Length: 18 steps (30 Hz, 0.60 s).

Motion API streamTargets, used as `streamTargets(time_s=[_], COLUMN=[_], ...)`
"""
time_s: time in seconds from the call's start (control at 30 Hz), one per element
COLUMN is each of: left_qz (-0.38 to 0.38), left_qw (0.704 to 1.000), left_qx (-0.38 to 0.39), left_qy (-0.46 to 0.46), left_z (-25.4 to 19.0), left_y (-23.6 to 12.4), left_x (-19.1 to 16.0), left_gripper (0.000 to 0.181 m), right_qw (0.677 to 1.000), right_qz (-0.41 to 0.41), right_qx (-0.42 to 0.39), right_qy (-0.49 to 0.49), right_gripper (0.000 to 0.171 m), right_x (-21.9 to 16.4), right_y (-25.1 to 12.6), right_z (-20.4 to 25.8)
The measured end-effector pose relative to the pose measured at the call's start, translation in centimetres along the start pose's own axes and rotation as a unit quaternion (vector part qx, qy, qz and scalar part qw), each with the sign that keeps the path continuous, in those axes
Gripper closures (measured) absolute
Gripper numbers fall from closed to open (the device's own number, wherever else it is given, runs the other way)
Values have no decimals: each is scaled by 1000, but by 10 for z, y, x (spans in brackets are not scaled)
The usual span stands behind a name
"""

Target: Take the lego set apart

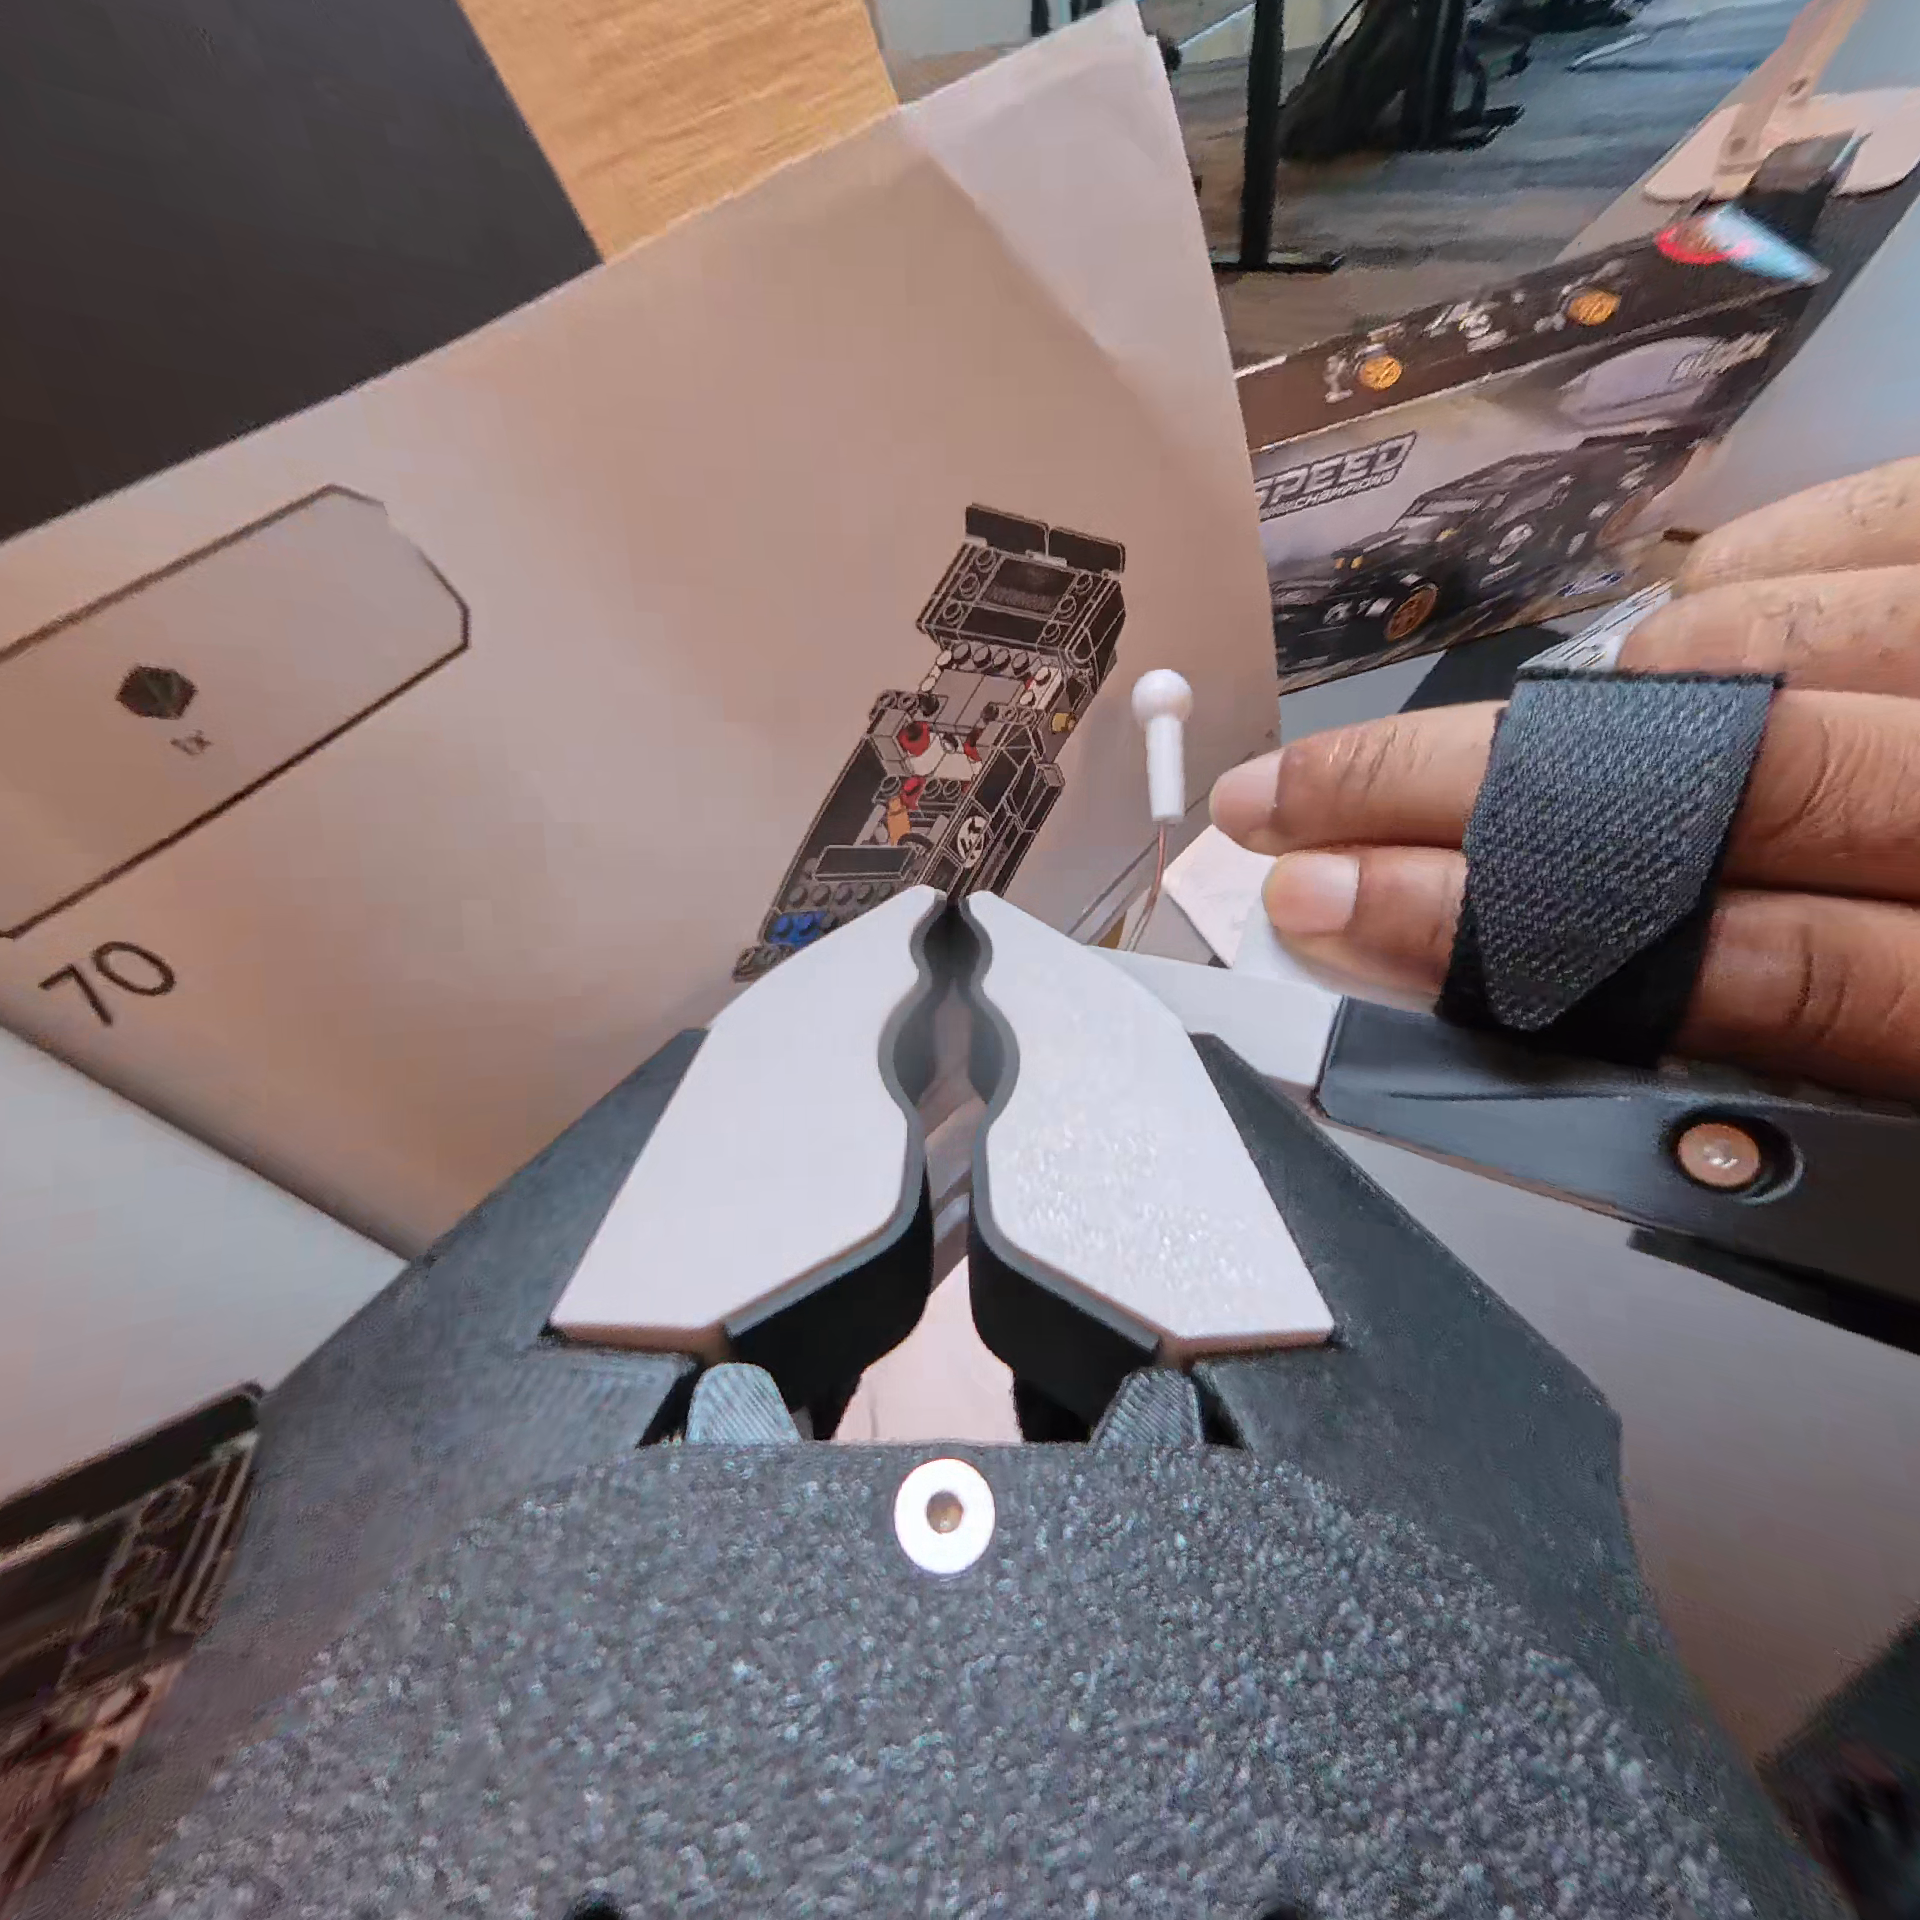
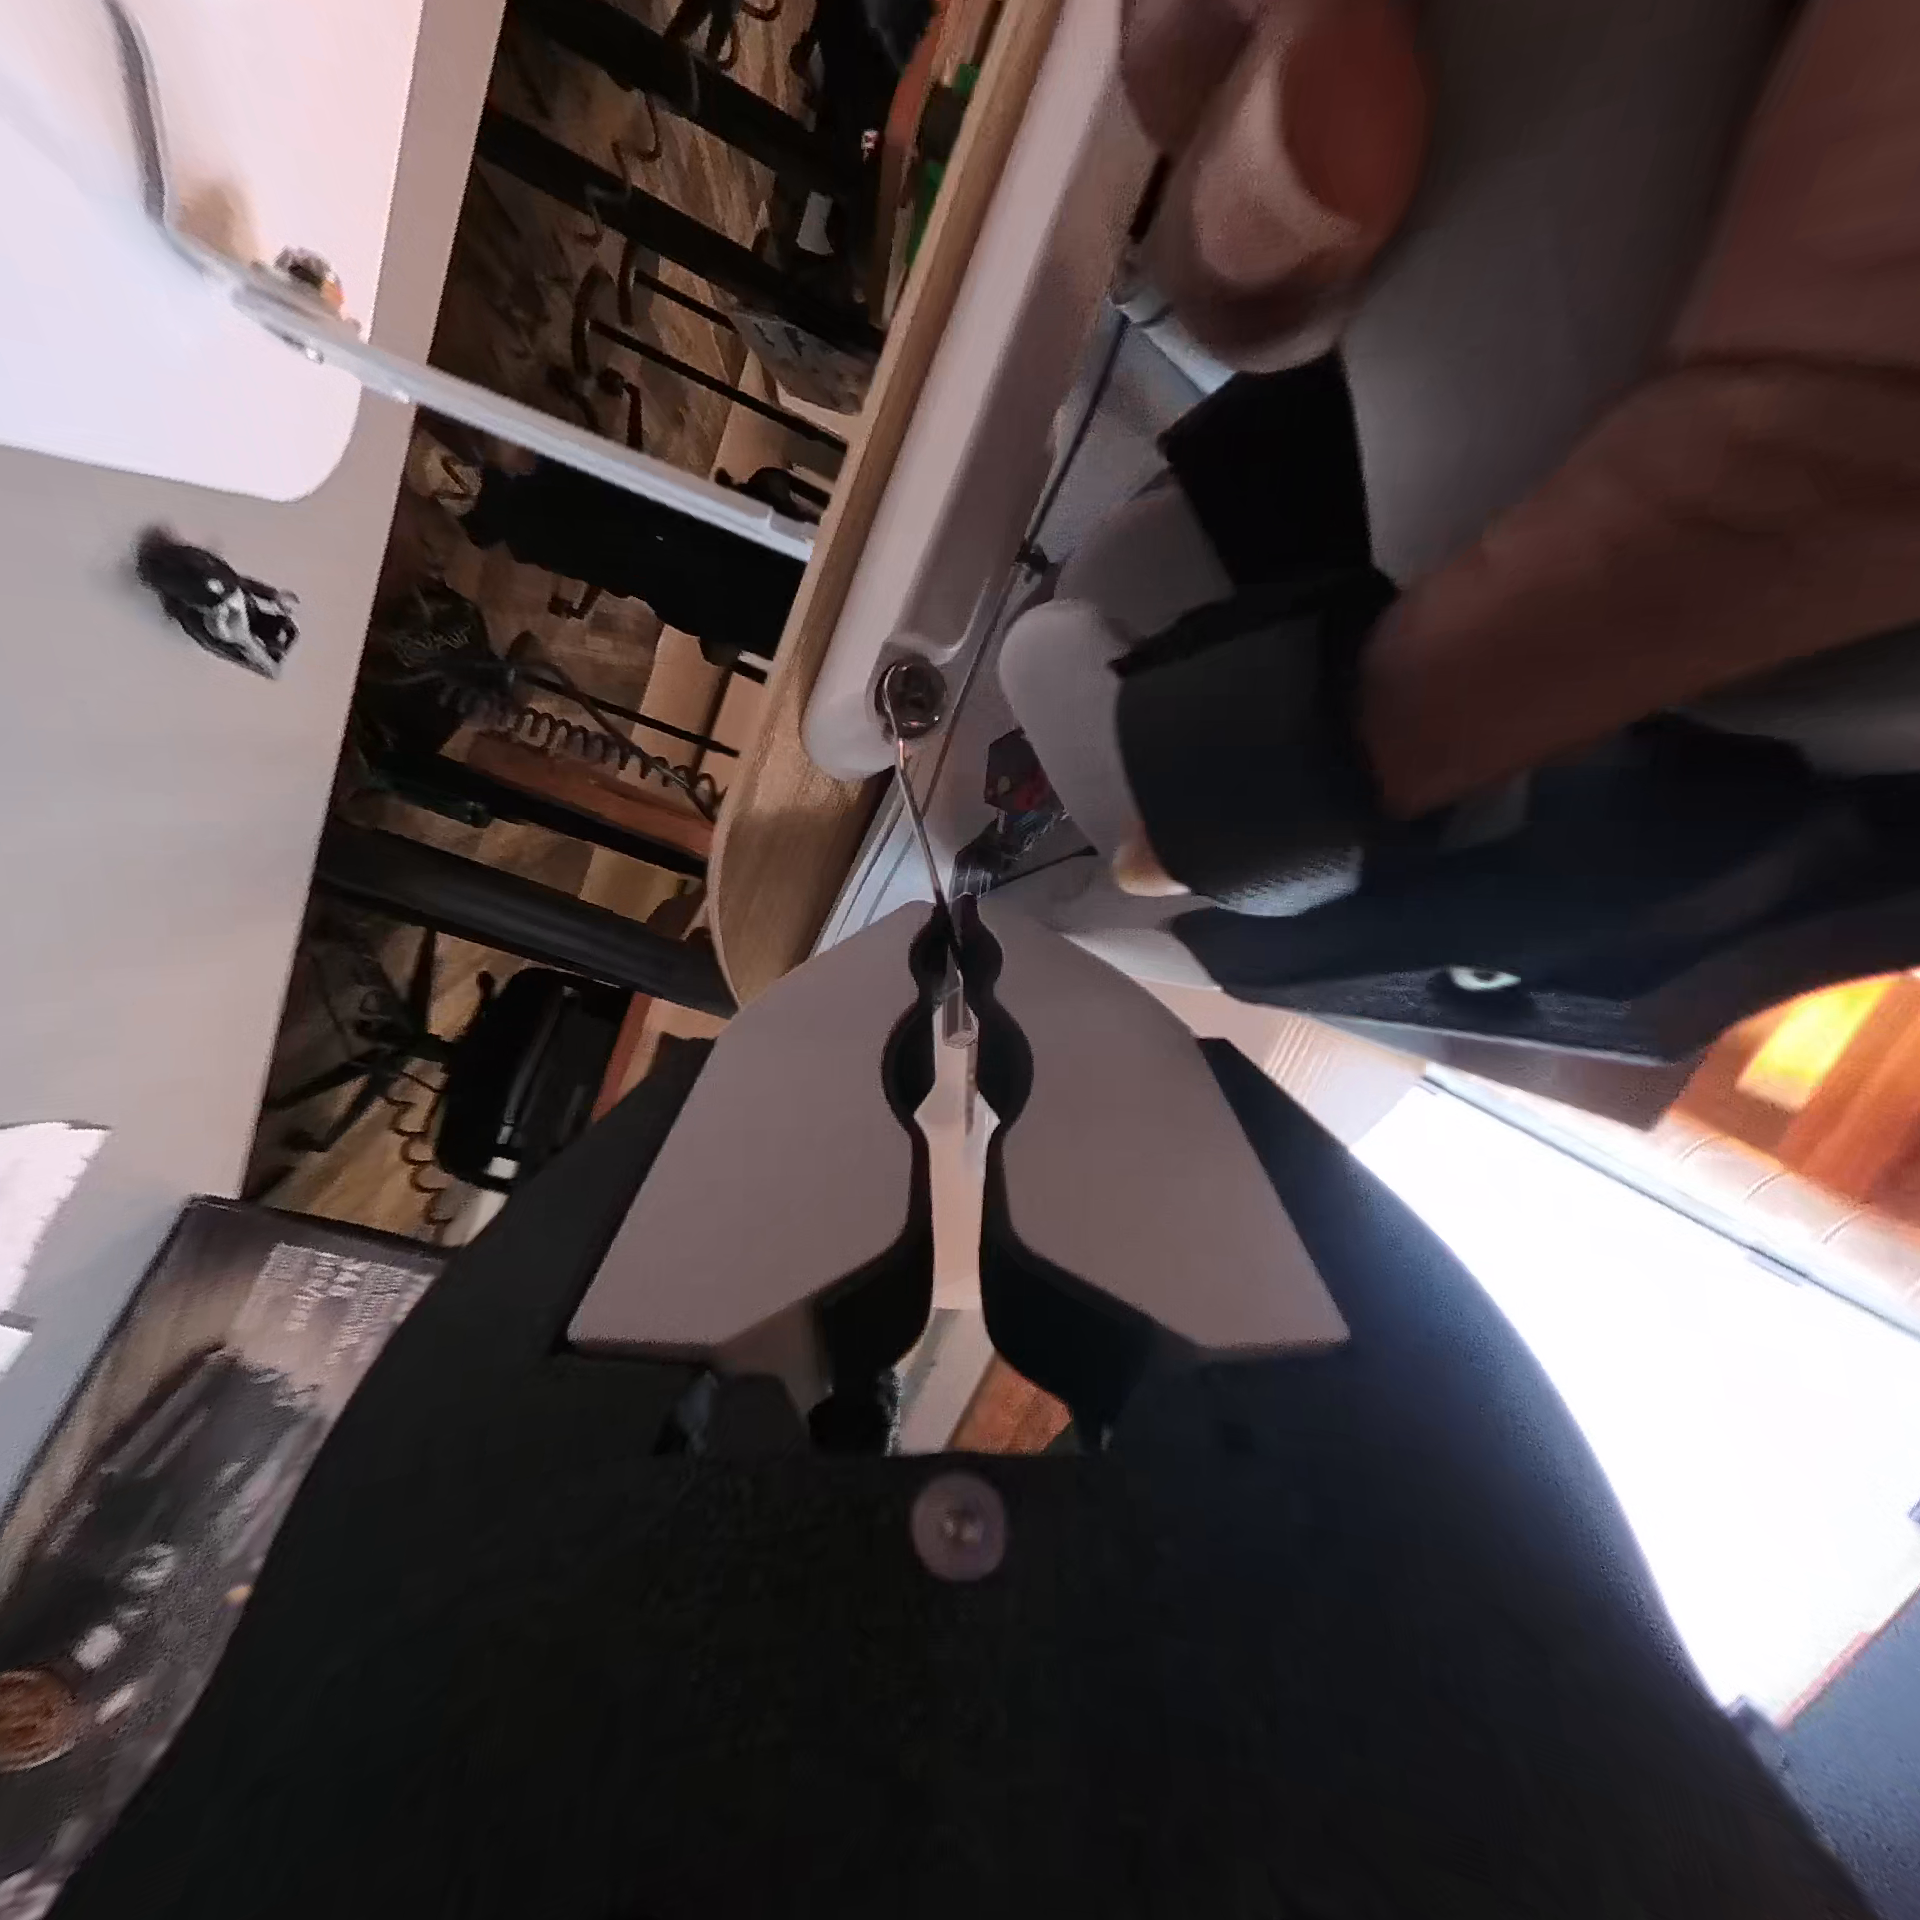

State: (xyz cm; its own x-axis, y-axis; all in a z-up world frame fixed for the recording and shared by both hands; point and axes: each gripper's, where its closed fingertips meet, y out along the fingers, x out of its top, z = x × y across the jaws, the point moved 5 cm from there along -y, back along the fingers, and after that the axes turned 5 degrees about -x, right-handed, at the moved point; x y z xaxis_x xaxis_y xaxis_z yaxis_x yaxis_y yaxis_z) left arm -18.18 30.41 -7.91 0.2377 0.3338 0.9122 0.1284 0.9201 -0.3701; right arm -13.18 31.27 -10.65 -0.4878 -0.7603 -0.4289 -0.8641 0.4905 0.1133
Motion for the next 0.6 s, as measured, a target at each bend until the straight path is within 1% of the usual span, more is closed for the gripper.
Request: streamTargets(time_s=[0.07,0.13,0.23,0.37,0.47,0.6], left_qz=[-10,-25,-54,-39,-21,-24], left_qw=[999,999,998,998,996,996], left_qx=[-22,-27,-3,54,89,81], left_qy=[-21,-31,-19,-6,4,-5], left_z=[3,4,4,13,25,29], left_y=[1,-5,-28,-55,-60,-57], left_x=[1,2,2,-15,-26,-30], left_gripper=[181,181,181,181,181,181], right_qw=[1000,998,998,999,999,998], right_qz=[-18,-41,-50,-41,-39,-52], right_qx=[-2,-10,-14,-26,-29,-33], right_qy=[-25,-43,-35,-9,0,-28], right_gripper=[170,169,167,164,159,159], right_x=[-2,-3,-2,2,10,13], right_y=[4,8,11,12,16,17], right_z=[0,-2,-6,-12,-21,-23])
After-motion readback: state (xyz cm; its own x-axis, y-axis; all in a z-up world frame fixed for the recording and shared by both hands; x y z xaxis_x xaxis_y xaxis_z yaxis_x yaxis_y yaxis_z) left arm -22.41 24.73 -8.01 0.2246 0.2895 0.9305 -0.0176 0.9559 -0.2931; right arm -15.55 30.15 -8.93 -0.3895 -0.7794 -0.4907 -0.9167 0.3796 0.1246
